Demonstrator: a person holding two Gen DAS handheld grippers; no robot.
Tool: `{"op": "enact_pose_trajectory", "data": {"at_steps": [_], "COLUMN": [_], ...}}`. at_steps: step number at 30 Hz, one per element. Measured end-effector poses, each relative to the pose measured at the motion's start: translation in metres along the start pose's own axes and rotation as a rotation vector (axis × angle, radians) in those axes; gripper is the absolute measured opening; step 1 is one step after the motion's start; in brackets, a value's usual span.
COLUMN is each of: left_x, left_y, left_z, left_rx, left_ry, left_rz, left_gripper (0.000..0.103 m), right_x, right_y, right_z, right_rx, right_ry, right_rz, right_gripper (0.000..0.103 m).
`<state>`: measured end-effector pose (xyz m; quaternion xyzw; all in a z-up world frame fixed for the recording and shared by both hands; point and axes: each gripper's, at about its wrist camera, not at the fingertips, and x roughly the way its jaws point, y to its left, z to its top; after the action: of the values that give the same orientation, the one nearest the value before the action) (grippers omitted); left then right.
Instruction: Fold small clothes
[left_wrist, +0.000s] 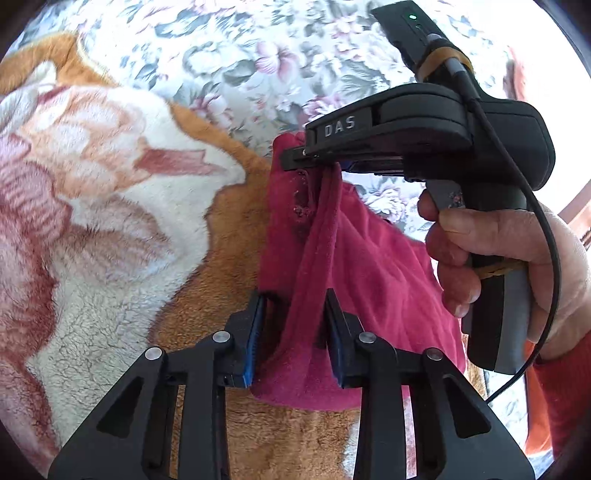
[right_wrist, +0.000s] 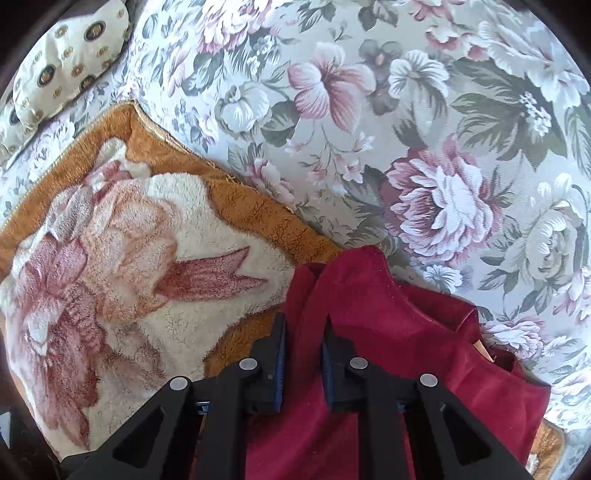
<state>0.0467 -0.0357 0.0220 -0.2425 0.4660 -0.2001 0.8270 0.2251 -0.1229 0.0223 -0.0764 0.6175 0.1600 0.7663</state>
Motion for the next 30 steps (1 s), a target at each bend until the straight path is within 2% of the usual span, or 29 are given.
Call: {"op": "enact_pose_trajectory", "data": {"at_steps": [6, 11, 12, 13, 19, 25, 30], "left_x": [-0.006, -0.013, -0.013, -0.014, -0.010, 0.004, 0.037], "left_y": [-0.014, -0.040, -0.045, -0.051, -0.093, -0.156, -0.202], "left_z": [0.002, -0.006, -0.006, -0.007, -0.009, -0.022, -0.034], "left_rx": [0.033, 0.102, 0.114, 0.127, 0.191, 0.309, 0.387], "left_ry": [-0.004, -0.007, -0.002, 0.005, 0.031, 0.069, 0.130], "left_rz": [-0.008, -0.005, -0.011, -0.022, -0.080, -0.137, -0.173], "left_gripper": [0.028, 0.026, 0.025, 0.019, 0.019, 0.019, 0.019], "right_x": [-0.039, -0.072, -0.078, -0.086, -0.122, -0.155, -0.163], "right_y": [-0.023, -0.043, -0.049, -0.056, -0.092, -0.149, -0.207], "right_z": [-0.008, -0.018, -0.022, -0.024, -0.054, -0.094, -0.131], "right_rx": [0.033, 0.077, 0.089, 0.096, 0.156, 0.242, 0.335], "right_ry": [-0.075, -0.119, -0.128, -0.137, -0.209, -0.267, -0.273], "right_rz": [0.025, 0.026, 0.028, 0.028, 0.012, -0.013, -0.036], "right_gripper": [0.014, 0.012, 0.012, 0.012, 0.010, 0.010, 0.009]}}
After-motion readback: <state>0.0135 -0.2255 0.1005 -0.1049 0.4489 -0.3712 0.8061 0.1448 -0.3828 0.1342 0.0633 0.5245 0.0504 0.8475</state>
